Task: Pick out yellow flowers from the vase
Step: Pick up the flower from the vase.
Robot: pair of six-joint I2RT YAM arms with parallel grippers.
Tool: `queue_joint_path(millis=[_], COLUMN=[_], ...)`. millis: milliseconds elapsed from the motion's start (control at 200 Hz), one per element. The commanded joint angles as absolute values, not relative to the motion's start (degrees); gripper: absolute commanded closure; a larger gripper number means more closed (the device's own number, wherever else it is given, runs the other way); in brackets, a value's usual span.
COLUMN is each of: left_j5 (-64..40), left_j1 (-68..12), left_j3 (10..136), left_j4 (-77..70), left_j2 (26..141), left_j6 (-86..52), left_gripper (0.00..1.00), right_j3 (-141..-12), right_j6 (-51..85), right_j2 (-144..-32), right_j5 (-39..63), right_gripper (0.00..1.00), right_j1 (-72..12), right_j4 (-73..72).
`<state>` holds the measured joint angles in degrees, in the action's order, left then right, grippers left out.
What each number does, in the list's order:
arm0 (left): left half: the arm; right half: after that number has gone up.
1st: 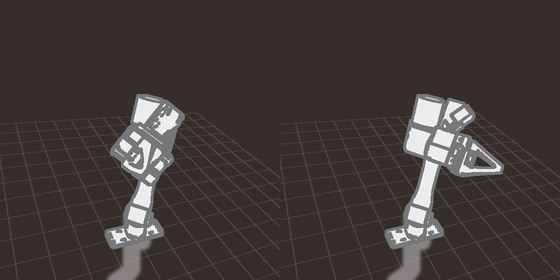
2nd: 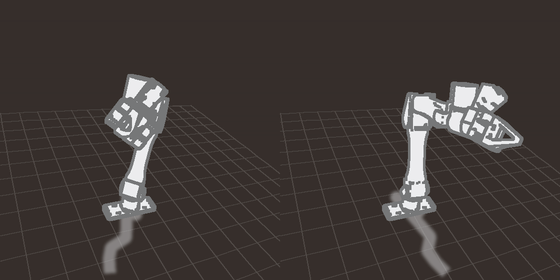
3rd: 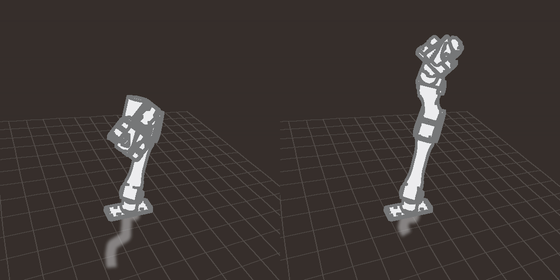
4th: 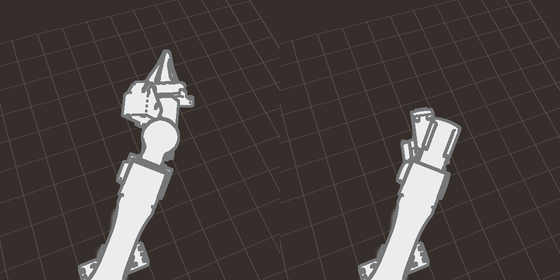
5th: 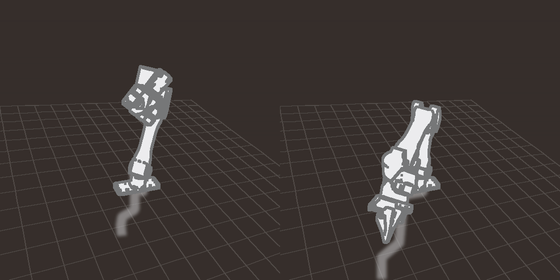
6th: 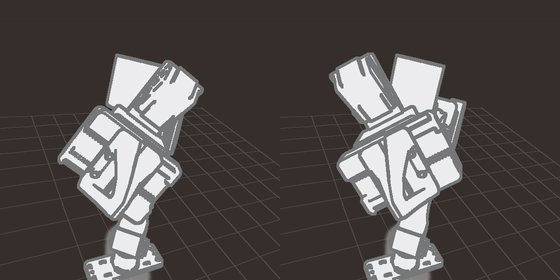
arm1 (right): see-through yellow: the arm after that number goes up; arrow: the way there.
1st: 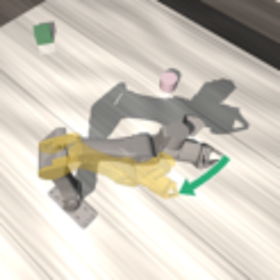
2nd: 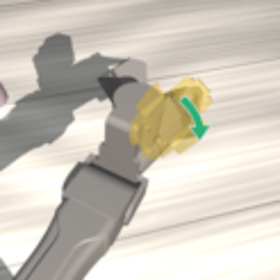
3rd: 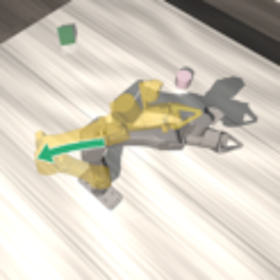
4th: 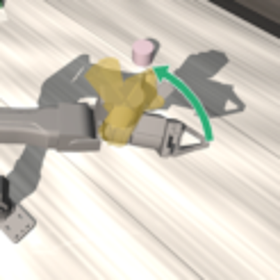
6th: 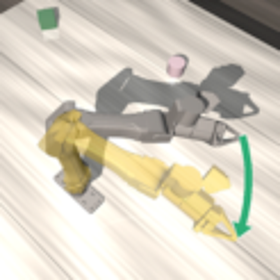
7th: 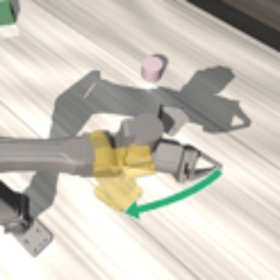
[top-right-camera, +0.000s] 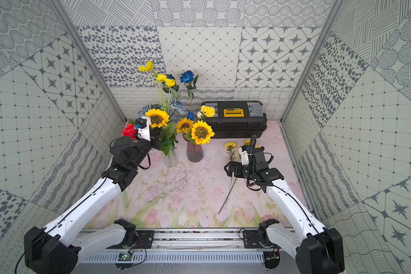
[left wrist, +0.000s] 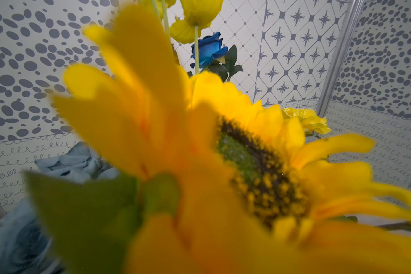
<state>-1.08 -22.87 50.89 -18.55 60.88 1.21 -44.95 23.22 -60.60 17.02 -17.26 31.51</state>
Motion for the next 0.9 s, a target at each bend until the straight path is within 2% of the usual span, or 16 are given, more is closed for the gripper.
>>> queue_joint_path(millis=[0, 550, 750, 891], left_j5=[-6.48, -8.22, -8.6, -8.98], left_j1=[-22.85, -22.84, -22.85, -22.85], left_j3=[54.9, 61.27, 66.55, 69.18], left_j4=[-13.66, -6.27, -0.4, 1.81], left_j2=[58.97, 57.4, 57.35, 56.65], left_j6=[2.6, 4.02, 5.83, 6.25], left_gripper=[0.92, 0.91, 0.85, 0.85], right_j3=[-44.37, -43.82, -43.91, -43.92], right_j6=[24.08, 24.62, 24.53, 24.66], right_j2=[-60.52, -59.43, -59.31, -59.24], right_j5=[17.75, 18.37, 18.54, 18.8], right_gripper=[0.02, 0.02, 0.02, 0.02], right_j1=[-17.1, -17.08, -17.09, -17.1], right_j4=[29.41, 29.52, 29.79, 29.71])
